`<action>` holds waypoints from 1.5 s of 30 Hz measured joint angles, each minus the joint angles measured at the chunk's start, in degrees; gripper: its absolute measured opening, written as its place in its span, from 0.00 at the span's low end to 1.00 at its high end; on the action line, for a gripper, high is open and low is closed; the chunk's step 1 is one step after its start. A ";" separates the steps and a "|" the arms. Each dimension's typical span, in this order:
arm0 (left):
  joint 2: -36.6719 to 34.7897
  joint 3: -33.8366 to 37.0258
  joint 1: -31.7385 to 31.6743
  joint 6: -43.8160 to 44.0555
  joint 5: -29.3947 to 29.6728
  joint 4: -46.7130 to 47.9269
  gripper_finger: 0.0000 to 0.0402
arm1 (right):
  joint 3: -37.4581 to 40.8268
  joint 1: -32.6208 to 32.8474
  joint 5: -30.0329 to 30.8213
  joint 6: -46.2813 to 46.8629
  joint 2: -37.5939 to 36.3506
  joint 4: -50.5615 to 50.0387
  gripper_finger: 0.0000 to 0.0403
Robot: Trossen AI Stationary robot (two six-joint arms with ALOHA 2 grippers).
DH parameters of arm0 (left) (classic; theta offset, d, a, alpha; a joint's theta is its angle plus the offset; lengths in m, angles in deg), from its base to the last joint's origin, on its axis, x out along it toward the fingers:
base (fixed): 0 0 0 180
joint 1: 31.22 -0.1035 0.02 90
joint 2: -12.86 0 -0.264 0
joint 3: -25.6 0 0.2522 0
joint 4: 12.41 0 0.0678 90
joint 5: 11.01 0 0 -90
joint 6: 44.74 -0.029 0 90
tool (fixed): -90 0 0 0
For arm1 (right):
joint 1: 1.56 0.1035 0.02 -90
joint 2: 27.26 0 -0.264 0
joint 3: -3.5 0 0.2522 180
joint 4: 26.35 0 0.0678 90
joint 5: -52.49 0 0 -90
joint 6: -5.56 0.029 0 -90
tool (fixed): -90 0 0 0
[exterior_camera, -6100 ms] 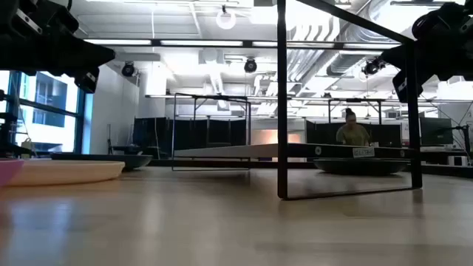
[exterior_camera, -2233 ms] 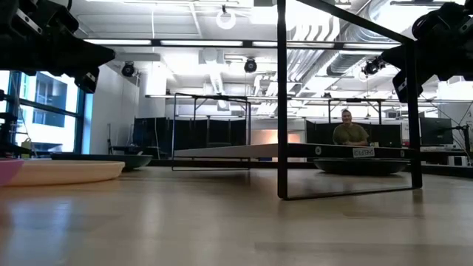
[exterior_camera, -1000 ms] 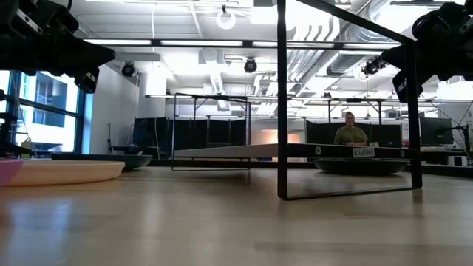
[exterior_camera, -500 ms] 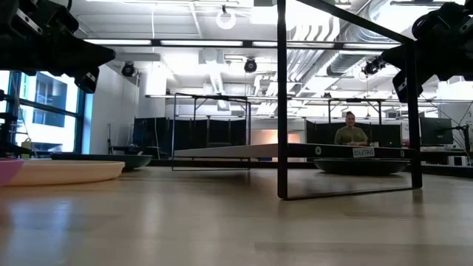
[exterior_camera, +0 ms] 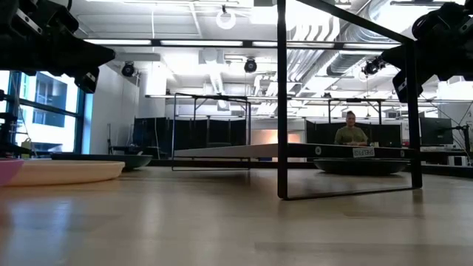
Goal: Place and stack plates onto a shelf
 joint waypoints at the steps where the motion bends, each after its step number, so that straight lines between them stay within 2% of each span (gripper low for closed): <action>1: 0.00 -0.02 0.00 0.00 0.00 0.00 0.00 | 0.00 0.02 -0.02 0.02 0.02 0.00 0.00; 6: 0.00 -0.02 0.00 0.00 0.00 -0.01 0.00 | -0.02 0.00 0.01 0.04 0.02 0.00 0.00; 8: 0.00 -0.02 -0.01 0.00 0.00 -0.01 0.00 | 0.00 0.00 1.05 2.78 0.09 2.62 0.00; 13: 0.00 -0.01 0.00 0.00 0.00 0.01 0.00 | -0.01 0.01 13.53 17.45 -0.02 22.16 0.00; 17: 0.00 -0.02 -0.01 0.00 0.00 0.00 0.00 | -0.15 0.00 27.08 18.77 0.03 28.00 0.00; 18: 0.00 -0.01 -0.01 0.00 0.00 0.01 0.00 | -0.62 -0.04 28.70 19.79 0.45 27.02 0.00; 22: 0.00 -0.02 -0.01 0.00 0.00 0.02 0.00 | -5.64 0.00 28.45 22.60 5.39 21.44 0.00; 26: 0.00 -0.02 0.01 0.00 0.00 0.02 0.00 | -13.72 -2.09 29.80 23.87 13.75 4.10 0.05; 30: 0.00 -0.01 -0.01 0.00 0.00 0.02 0.00 | -21.07 -7.89 27.81 29.32 20.78 -17.85 0.21; 33: 0.00 0.00 -0.01 0.00 0.00 0.00 0.00 | -23.46 -13.63 23.70 34.38 24.47 -28.27 0.38; 36: 0.00 -0.01 0.00 0.00 0.00 0.01 0.00 | -23.73 -19.92 19.84 41.80 27.89 -34.55 0.52; 38: 0.00 -0.02 -0.01 0.00 0.00 0.00 0.00 | -23.27 -24.18 16.09 47.31 30.92 -36.70 0.57; 40: 0.00 0.00 0.00 0.00 0.00 0.00 0.00 | -22.95 -27.63 13.16 48.40 34.05 -37.58 0.59; 45: 0.00 -0.01 0.00 0.00 0.00 0.02 0.00 | -22.97 -33.59 12.19 50.80 43.25 -39.49 0.60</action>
